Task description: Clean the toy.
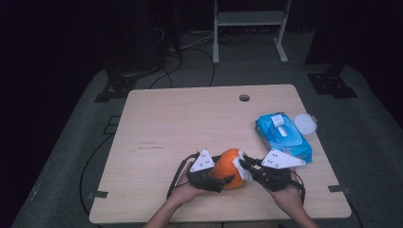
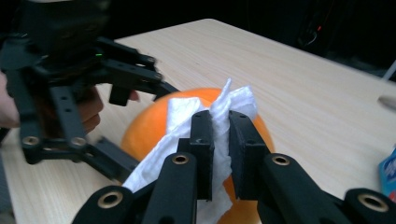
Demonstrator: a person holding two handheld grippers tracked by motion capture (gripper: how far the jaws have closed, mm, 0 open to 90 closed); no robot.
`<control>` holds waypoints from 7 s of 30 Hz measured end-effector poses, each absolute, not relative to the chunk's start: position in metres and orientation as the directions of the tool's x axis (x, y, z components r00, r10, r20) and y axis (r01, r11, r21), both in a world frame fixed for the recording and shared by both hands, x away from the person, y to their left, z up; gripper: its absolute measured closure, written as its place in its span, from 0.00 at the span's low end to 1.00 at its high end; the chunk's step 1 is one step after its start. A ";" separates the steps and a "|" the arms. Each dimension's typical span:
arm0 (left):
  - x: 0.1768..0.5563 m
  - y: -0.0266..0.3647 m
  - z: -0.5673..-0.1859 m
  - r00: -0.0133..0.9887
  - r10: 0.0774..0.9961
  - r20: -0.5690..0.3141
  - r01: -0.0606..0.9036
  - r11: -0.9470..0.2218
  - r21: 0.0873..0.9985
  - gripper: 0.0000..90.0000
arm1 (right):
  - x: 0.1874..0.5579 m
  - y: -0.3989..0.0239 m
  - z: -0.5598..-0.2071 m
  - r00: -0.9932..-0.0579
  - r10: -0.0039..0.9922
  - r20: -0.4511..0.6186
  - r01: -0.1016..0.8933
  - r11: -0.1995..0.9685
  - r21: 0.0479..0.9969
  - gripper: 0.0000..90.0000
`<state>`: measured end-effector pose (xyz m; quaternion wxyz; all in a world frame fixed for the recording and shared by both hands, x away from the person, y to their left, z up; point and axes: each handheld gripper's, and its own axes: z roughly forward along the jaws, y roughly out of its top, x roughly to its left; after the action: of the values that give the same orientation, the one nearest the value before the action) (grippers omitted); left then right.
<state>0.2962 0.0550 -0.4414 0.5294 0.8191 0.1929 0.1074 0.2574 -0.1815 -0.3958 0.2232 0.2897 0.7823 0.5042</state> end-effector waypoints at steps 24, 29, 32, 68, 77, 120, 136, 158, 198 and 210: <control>0.281 0.045 -0.445 0.937 0.343 0.060 0.108 -0.450 0.887 0.23 | 0.246 -0.163 -0.396 -0.781 0.621 -0.071 0.202 0.359 0.911 0.89; 0.282 0.047 -0.444 0.934 0.355 0.046 0.116 -0.422 0.899 0.23 | 0.248 -0.164 -0.394 -0.769 0.632 -0.098 0.199 0.381 0.903 0.88; 0.282 0.045 -0.444 0.935 0.353 0.045 0.114 -0.417 0.902 0.23 | 0.255 -0.180 -0.392 -0.747 0.662 -0.065 0.229 0.347 0.910 0.88; 0.261 0.024 -0.447 0.933 0.256 0.252 -0.076 -0.546 0.835 0.26 | 0.279 -0.194 -0.399 -0.737 0.676 0.020 0.344 0.349 0.872 0.89; 0.279 0.038 -0.446 0.928 0.366 0.069 0.103 -0.430 0.897 0.27 | 0.277 -0.220 -0.392 -0.704 0.708 0.045 0.355 0.297 0.886 0.89; 0.301 0.054 -0.453 0.906 0.422 -0.045 0.213 -0.362 0.907 0.08 | 0.266 -0.209 -0.392 -0.719 0.695 -0.009 0.288 0.310 0.906 0.89; 0.282 0.058 -0.417 0.907 0.420 0.034 0.116 -0.327 0.938 0.37 | 0.270 -0.224 -0.386 -0.701 0.708 0.089 0.309 0.189 0.932 0.90; 0.285 0.060 -0.424 0.898 0.440 -0.002 0.209 -0.421 0.883 0.38 | 0.272 -0.210 -0.397 -0.703 0.704 0.104 0.349 0.213 0.913 0.90; 0.300 0.058 -0.437 0.915 0.402 0.012 0.168 -0.408 0.898 0.12 | 0.268 -0.207 -0.400 -0.724 0.690 0.015 0.303 0.298 0.905 0.89; 0.303 0.050 -0.452 0.909 0.413 -0.051 0.222 -0.380 0.898 0.28 | 0.276 -0.211 -0.406 -0.723 0.688 0.065 0.333 0.266 0.905 0.89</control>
<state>0.3026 0.0496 -0.4523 0.5224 0.8257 0.1924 0.0911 0.2758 -0.2109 -0.4058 0.1740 0.3289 0.7762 0.5089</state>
